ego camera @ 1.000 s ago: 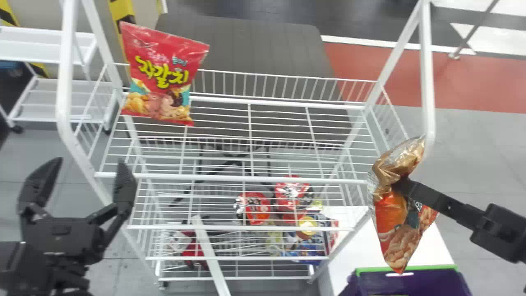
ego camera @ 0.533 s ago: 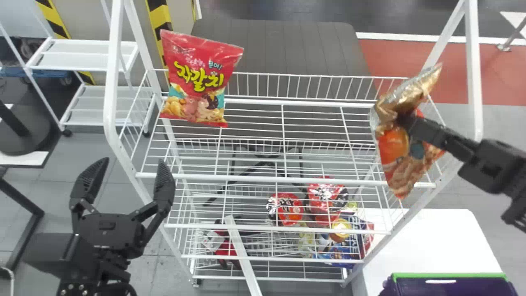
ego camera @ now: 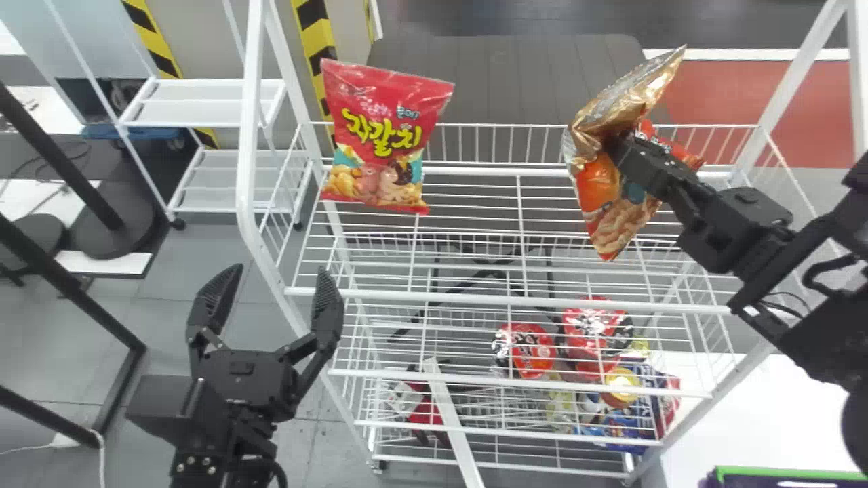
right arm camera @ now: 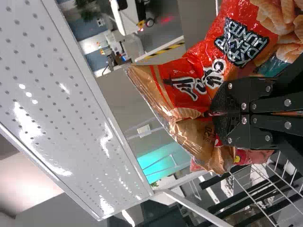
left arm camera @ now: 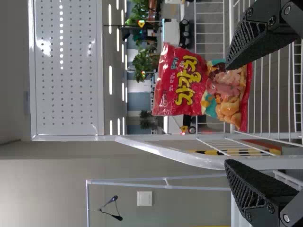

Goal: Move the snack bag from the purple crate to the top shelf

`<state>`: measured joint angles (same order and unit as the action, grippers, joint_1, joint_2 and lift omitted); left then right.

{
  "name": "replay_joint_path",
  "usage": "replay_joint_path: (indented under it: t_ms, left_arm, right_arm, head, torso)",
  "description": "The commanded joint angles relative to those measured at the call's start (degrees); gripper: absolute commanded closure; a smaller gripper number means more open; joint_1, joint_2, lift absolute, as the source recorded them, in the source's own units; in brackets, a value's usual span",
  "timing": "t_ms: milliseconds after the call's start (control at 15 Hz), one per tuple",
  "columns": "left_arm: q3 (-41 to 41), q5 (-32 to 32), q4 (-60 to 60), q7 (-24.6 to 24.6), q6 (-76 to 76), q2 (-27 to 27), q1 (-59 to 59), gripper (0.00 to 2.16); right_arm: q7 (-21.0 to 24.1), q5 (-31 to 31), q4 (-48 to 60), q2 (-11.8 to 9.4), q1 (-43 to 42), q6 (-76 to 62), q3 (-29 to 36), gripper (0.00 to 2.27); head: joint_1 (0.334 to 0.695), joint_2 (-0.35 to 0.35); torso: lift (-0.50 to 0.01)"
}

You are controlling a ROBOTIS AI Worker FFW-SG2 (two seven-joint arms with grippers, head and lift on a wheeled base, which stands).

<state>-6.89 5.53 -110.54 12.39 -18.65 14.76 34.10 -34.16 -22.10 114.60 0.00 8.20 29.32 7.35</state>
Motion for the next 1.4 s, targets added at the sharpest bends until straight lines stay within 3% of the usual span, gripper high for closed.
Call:
replay_joint_path:
  t_ms: [0, 267, 667, 867, 1333]
  left_arm:
    - [0.2, 0.1, 0.1, 0.1, 0.0, 0.0, 0.0, 0.12]
    - [0.3, 0.1, 0.7, 0.2, 0.0, 0.0, 0.0, 0.12]
    - [0.3, 0.3, 1.5, 0.7, -1.1, 0.3, -0.4, 0.12]
    - [0.3, 0.4, 1.6, 0.7, -1.2, 0.4, -0.4, 0.12]
    - [0.3, 0.4, 2.2, 0.9, -2.1, 0.4, -0.5, 0.12]
  right_arm:
    - [0.0, 0.1, -8.5, 0.1, -2.0, -11.1, -4.1, 1.96]
    - [0.1, -1.7, -23.2, 0.1, -7.1, -29.7, -8.6, 1.96]
    - [-3.2, -8.0, -43.1, 0.1, -16.1, -39.9, -10.8, 1.96]
    - [-7.3, -12.8, -49.3, 0.1, -19.3, -42.0, -11.6, 1.96]
    - [-8.9, -12.4, -61.1, 0.1, -23.4, -56.4, -13.3, 1.96]
  head:
    - [0.695, 0.115]
    - [0.695, 0.151]
    - [0.695, 0.160]
    - [0.695, 0.158]
    - [0.695, 0.148]
  torso:
    - [0.000]
    - [0.000]
    - [0.000]
    - [0.000]
    - [0.000]
